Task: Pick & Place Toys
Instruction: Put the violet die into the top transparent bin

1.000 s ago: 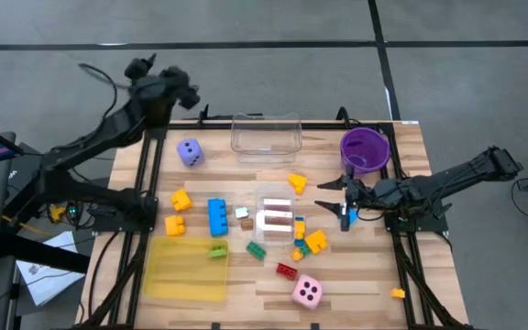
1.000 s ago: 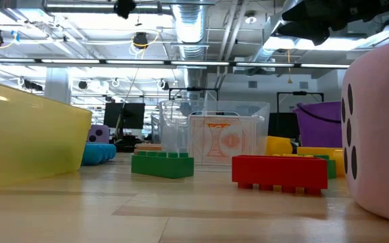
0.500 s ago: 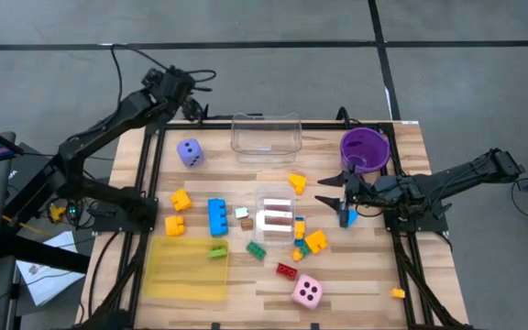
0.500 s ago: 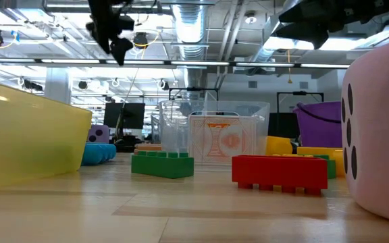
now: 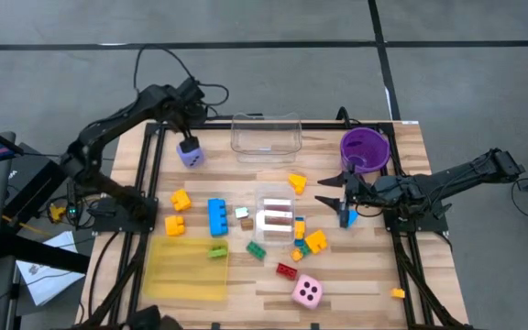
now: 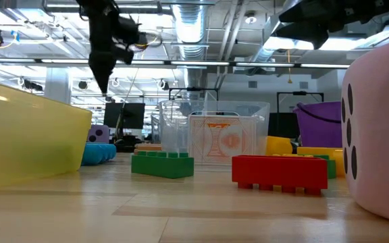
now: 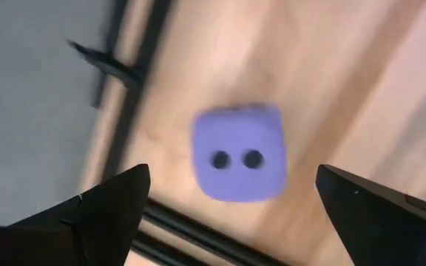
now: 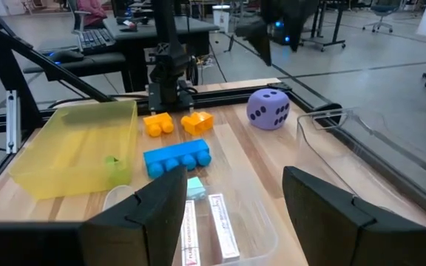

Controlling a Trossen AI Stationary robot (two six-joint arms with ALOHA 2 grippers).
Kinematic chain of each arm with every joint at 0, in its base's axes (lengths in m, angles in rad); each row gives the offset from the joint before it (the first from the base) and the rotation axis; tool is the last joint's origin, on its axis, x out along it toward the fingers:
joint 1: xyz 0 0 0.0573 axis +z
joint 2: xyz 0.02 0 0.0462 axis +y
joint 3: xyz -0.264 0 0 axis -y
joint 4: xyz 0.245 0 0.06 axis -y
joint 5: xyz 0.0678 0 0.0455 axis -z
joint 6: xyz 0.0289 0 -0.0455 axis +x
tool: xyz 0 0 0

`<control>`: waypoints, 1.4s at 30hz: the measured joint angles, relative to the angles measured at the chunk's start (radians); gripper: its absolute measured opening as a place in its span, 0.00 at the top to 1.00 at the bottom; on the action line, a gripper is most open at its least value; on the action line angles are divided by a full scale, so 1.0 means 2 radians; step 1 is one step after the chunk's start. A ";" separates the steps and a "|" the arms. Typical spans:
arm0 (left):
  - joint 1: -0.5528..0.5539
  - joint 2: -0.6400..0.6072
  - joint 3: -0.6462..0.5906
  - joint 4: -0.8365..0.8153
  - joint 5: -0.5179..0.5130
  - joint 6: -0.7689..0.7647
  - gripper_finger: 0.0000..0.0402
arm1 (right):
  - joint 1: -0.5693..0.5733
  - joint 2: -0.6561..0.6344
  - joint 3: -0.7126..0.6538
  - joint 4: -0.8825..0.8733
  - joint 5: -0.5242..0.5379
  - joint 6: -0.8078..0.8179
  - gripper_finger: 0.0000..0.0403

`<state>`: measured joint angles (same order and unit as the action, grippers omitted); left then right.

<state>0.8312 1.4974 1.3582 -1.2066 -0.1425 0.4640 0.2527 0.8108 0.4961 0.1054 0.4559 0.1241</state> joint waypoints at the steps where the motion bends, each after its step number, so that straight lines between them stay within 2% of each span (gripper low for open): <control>1: 0.003 0.009 0.000 -0.008 0.016 -0.002 0.05 | -0.001 0.000 0.000 0.000 -0.005 0.000 0.46; 3: 0.009 0.026 0.000 -0.016 0.041 -0.003 0.05 | 0.000 0.000 0.000 0.000 -0.007 0.000 0.46; 7: 0.010 0.043 0.000 -0.002 0.028 -0.007 0.03 | 0.000 0.000 0.000 0.000 -0.007 0.000 0.46; 10: 0.019 0.044 -0.007 0.033 0.028 -0.040 0.01 | 0.000 0.000 0.000 -0.002 -0.007 0.000 0.46; 16: 0.050 0.044 -0.051 0.031 0.036 -0.069 0.00 | 0.000 0.000 0.000 -0.011 -0.007 0.000 0.46; 24: 0.050 0.043 -0.109 0.088 0.037 -0.047 0.00 | 0.000 0.000 0.000 -0.008 -0.007 0.000 0.46; 26: 0.050 0.043 -0.116 0.096 0.020 -0.037 0.00 | 0.000 0.000 0.000 -0.008 -0.007 0.000 0.46; 31: 0.050 0.043 -0.119 0.102 0.016 -0.021 0.00 | 0.000 0.000 0.000 -0.008 -0.007 0.000 0.46; 39: 0.050 0.043 -0.120 0.099 0.037 0.001 0.00 | 0.000 0.000 0.000 -0.011 -0.007 0.000 0.46; 42: 0.053 0.043 -0.120 0.097 0.067 0.002 0.00 | 0.000 0.000 0.000 -0.011 -0.007 0.000 0.46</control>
<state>0.9375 1.5826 1.1187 -1.0119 -0.0093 0.4671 0.2527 0.8112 0.4961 0.0826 0.4412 0.1234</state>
